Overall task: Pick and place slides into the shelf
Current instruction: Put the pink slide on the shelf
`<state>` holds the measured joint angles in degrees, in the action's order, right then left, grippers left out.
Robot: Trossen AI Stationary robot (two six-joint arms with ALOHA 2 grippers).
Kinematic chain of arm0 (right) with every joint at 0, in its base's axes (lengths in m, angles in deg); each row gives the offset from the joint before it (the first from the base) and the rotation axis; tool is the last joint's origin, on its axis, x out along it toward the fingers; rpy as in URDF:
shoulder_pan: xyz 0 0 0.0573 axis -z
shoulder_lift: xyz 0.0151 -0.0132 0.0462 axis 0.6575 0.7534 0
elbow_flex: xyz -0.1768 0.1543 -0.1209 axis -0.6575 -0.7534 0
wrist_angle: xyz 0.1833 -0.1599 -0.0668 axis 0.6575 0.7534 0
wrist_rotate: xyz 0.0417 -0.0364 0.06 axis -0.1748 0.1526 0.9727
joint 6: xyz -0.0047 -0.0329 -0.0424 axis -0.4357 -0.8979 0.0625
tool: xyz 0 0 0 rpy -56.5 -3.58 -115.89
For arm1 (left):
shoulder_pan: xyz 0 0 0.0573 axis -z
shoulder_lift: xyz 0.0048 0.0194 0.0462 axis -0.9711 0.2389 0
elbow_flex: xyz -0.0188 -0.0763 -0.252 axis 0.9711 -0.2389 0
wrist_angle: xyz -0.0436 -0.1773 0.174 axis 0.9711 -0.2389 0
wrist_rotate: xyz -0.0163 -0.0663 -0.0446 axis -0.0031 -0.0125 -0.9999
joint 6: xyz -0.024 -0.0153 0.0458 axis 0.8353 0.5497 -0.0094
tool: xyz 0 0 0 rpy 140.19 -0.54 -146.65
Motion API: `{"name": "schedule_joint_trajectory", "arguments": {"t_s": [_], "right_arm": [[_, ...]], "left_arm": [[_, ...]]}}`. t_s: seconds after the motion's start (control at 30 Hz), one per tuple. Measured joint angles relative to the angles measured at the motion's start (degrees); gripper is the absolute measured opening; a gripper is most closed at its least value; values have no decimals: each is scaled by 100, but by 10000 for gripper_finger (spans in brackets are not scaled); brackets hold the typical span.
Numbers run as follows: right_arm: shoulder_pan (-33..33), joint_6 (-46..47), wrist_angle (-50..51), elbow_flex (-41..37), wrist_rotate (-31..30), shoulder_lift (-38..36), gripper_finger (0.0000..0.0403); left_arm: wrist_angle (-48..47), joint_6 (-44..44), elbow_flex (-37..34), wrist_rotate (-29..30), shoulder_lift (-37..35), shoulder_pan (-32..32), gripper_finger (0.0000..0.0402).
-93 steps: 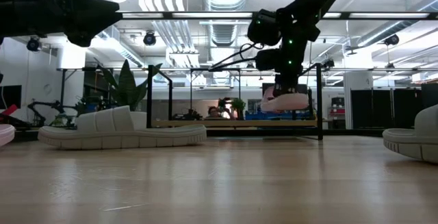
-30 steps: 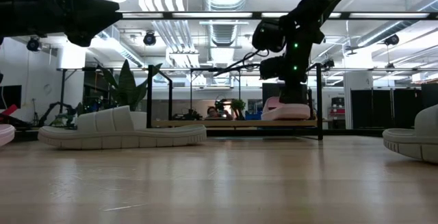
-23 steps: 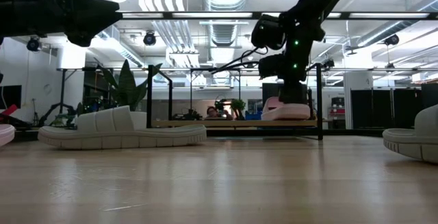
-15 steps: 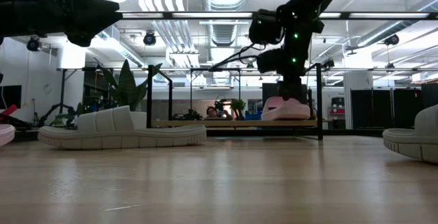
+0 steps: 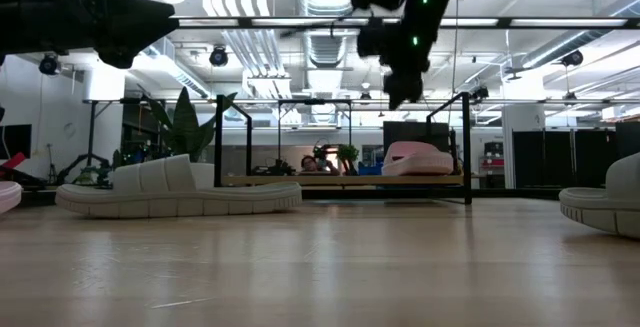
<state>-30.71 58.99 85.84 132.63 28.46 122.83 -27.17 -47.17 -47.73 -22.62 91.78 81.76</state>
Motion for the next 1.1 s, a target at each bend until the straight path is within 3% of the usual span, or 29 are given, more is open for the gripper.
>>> {"name": "schedule_joint_trajectory", "arguments": {"t_s": [0.13,0.33,0.43,0.73,1.1], "right_arm": [[-220,43,-42,123,898,-397,109],[-242,-41,-50,-60,3783,-1158,100],[-318,-45,-24,-173,4684,-1497,95],[-994,-47,19,-202,4825,-2101,82],[-1456,-385,115,-218,4732,-2052,81]], "left_arm": [[1,0,-8,0,-7,2,167],[-2,0,-13,2,0,1,167],[0,0,-13,2,0,2,167],[-1,2,-13,2,-7,1,167],[-57,81,-18,1,72,4,167]]}}
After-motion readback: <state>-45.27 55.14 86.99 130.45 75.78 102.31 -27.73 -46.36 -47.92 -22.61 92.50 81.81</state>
